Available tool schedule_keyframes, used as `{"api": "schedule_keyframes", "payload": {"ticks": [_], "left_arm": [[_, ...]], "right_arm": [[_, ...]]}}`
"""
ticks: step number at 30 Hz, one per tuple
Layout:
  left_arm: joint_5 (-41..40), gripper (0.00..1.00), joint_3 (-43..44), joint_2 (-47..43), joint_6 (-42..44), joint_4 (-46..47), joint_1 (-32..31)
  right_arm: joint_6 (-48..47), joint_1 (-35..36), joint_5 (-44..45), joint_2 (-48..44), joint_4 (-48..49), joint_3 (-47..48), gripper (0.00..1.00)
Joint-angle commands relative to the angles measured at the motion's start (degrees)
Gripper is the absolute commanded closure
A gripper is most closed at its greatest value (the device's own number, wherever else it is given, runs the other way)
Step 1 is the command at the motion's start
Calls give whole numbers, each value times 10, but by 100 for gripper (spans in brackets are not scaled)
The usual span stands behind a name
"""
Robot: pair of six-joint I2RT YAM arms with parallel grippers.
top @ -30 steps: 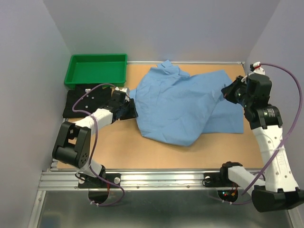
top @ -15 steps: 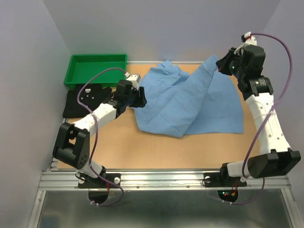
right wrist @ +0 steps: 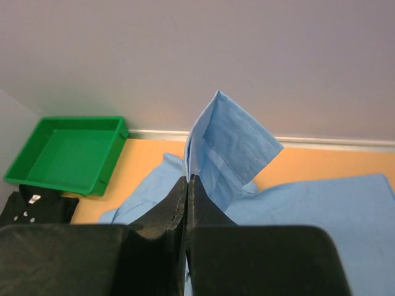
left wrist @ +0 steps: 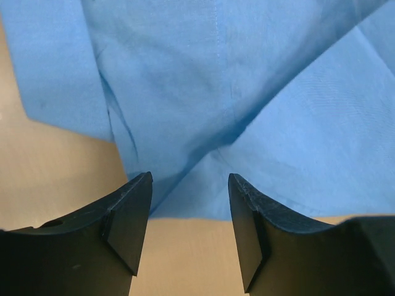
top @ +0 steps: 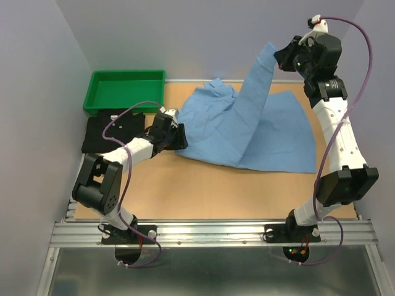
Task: Fold and stack the long sleeve shirts
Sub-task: Fold the shirt
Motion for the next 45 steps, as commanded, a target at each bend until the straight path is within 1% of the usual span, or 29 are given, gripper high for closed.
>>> {"api": "schedule_keyframes", "payload": {"ticks": [1,2,6,9,11,18,23,26,27,28,32,36,37,39,45], "left_arm": [[-14,36,-20,-81,-22,40,13],[-14,36,-27,-86,-19,41,13],[14,34,-37,-88,-12,48,13],[36,27,-45,-83,-5,58,14],[47,25,-44,-78,2,58,13],[38,24,-59,-73,-8,54,13],[31,24,-71,-90,-11,53,13],[27,24,-75,-103,-10,52,13],[24,24,-76,-106,-10,52,13],[21,24,-77,-112,-9,52,13],[6,24,-89,-138,-9,52,13],[-7,24,-102,-154,-13,52,13],[-13,24,-103,-163,-15,52,13],[-19,24,-110,-173,-18,52,13],[-32,24,-129,-194,-29,54,14]], "right_arm": [[-18,5,-73,32,56,48,99],[-17,5,-96,39,58,54,99],[-17,6,-143,70,66,61,99],[-19,9,-176,88,68,61,99],[-24,16,-193,104,71,66,99],[-28,43,-225,155,76,132,100],[-26,51,-239,191,84,188,99],[-14,55,-263,216,98,242,99],[-12,56,-268,223,103,243,99],[-11,59,-272,228,113,263,99],[4,64,-284,254,151,294,99],[18,66,-294,265,187,298,99],[22,68,-297,270,219,298,100],[32,70,-304,279,252,298,99],[44,83,-310,305,316,296,99]]}}
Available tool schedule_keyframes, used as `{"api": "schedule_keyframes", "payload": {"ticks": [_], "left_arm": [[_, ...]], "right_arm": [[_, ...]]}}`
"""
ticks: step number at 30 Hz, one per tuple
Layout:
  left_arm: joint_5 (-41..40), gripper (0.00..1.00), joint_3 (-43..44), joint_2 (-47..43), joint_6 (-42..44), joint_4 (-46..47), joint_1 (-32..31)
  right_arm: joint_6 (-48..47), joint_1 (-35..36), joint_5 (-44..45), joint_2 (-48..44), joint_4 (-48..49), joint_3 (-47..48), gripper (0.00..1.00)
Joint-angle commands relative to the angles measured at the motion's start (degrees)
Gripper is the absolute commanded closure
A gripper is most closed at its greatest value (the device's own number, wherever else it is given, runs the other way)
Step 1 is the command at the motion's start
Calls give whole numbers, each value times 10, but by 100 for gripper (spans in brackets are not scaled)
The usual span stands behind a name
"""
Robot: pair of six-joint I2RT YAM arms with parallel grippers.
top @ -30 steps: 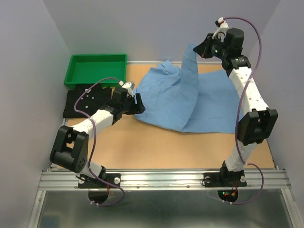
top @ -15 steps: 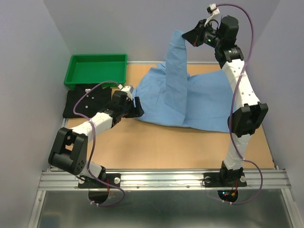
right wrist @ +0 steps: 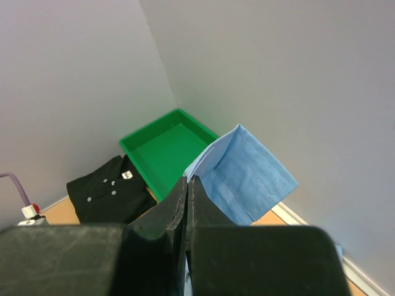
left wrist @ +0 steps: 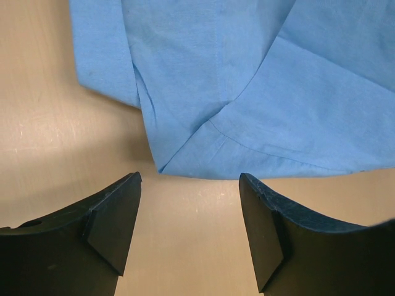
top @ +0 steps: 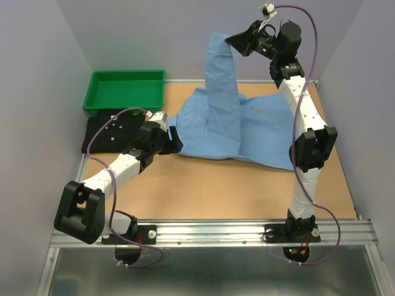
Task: Fold and stack the long sleeve shirts
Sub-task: Fold the shirt
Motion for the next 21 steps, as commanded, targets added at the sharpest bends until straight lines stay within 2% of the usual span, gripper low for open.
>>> {"api": "schedule_keyframes", "payload": {"ticks": [1,6,8,11,12,14,21], "left_arm": [[-19,24,-18,-33,-10,12,-1],[-18,24,-28,-41,-18,12,-1],[-17,24,-32,-42,-21,11,-1],[-16,24,-35,-46,-25,8,-1],[-16,24,-38,-46,-25,8,-1],[-19,24,-42,-51,-28,8,-1],[-22,24,-46,-58,-31,7,-1]], "right_arm": [[18,15,-14,14,109,40,99],[41,18,16,26,193,-32,96],[34,18,36,31,193,-48,95],[6,17,107,27,182,-90,95],[-4,17,158,21,183,-104,96],[-25,12,197,15,185,-135,99],[1,-14,253,12,208,-118,99]]}}
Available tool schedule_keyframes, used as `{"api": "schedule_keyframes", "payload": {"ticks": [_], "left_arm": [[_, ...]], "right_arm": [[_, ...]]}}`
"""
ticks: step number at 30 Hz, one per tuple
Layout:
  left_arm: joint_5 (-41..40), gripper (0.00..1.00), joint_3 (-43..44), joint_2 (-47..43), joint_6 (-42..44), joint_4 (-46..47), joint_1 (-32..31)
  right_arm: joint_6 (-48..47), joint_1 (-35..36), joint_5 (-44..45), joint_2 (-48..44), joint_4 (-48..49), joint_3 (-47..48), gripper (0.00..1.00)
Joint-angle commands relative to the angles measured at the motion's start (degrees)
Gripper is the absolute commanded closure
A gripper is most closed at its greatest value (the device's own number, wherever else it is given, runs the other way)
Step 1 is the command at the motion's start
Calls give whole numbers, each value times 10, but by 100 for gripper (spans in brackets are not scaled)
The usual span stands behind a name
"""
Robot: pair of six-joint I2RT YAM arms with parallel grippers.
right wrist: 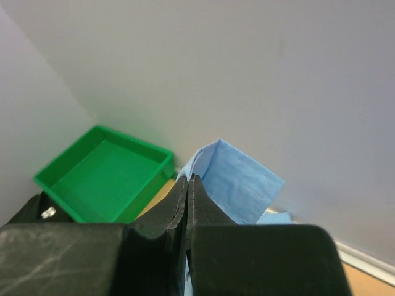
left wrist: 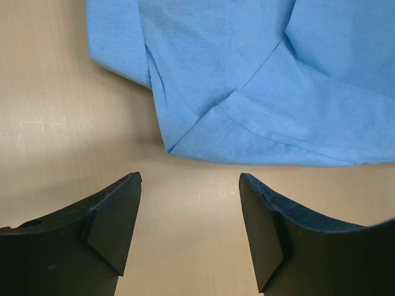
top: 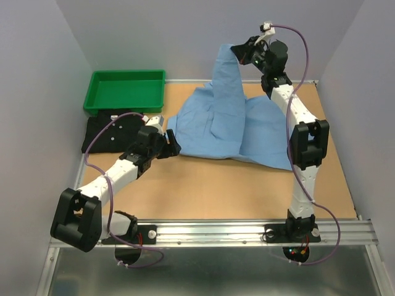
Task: Fold and stack the long sleeve shirts
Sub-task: Fold the shirt
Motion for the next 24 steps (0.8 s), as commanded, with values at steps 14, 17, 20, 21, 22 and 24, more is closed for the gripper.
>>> {"api": "schedule_keyframes", "payload": {"ticks": [14,17,20,21,22,24], "left_arm": [[20,24,24,22,-2,10,-1],[24,24,40,35,-2,8,-1],[30,24,48,50,2,7,-1],[33,24,55,53,8,6,-1],[40,24,61,55,11,5,-1],[49,24,76,63,27,4,-3]], "right_arm": [[-92,-43,231,-44,-72,-47,32],[-88,-53,282,-91,-137,-96,24],[-59,-70,346,-153,-211,-149,23],[-53,-76,359,-168,-229,-189,20],[-46,-81,376,-187,-261,-213,19],[-8,-104,378,-238,-289,-258,15]]}}
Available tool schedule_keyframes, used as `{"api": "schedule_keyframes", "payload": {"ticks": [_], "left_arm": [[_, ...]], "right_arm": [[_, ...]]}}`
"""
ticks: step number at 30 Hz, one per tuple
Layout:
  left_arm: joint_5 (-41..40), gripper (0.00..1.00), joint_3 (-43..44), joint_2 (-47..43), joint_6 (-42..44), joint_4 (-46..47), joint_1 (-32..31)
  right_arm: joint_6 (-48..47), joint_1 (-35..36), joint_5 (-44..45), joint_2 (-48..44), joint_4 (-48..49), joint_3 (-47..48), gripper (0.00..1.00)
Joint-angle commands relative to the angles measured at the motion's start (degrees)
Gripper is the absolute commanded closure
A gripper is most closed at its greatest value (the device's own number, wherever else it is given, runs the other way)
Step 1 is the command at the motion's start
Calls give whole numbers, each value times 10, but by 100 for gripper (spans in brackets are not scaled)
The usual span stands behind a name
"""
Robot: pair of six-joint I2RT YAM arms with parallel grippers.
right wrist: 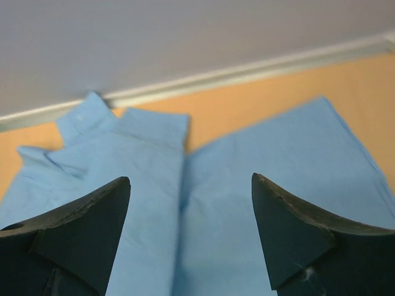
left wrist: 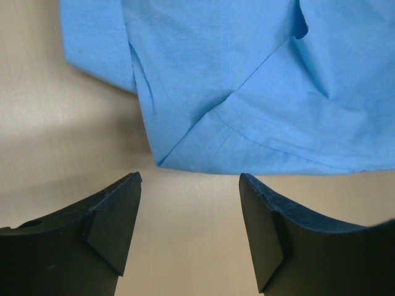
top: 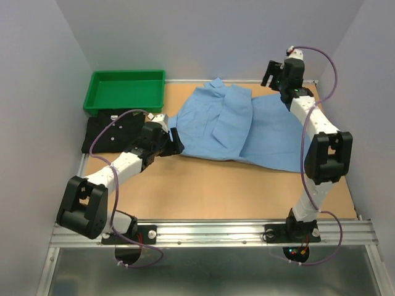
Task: Fold and stack the long sleeve shirts
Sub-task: Fold the shirt
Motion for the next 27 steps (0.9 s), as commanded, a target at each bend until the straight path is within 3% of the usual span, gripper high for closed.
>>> {"api": "schedule_keyframes", "payload": {"ticks": [1,8,11,15,20,27], "left_arm": [[28,24,47,9,33,9,-5],[44,24,133,83,86,3,-35],[46,24,171,119,75,-31,-42],[22,24,144,120,47,-40,-42],[-45,25,99,87,24,-40,-37],[-52,25,63,67,-10,-44,-11]], "right_arm": [[65,-64,56,-121,-95,-113,15],[151,-152,22,-248,-200,-305,16],[150,-193,55,-293,-248,-359,16],[181,-222,116,-341,-267,-429,18],[210,-259,88,-316,-267,-451,21],[249,-274,66,-268,-248,-463,37]]}}
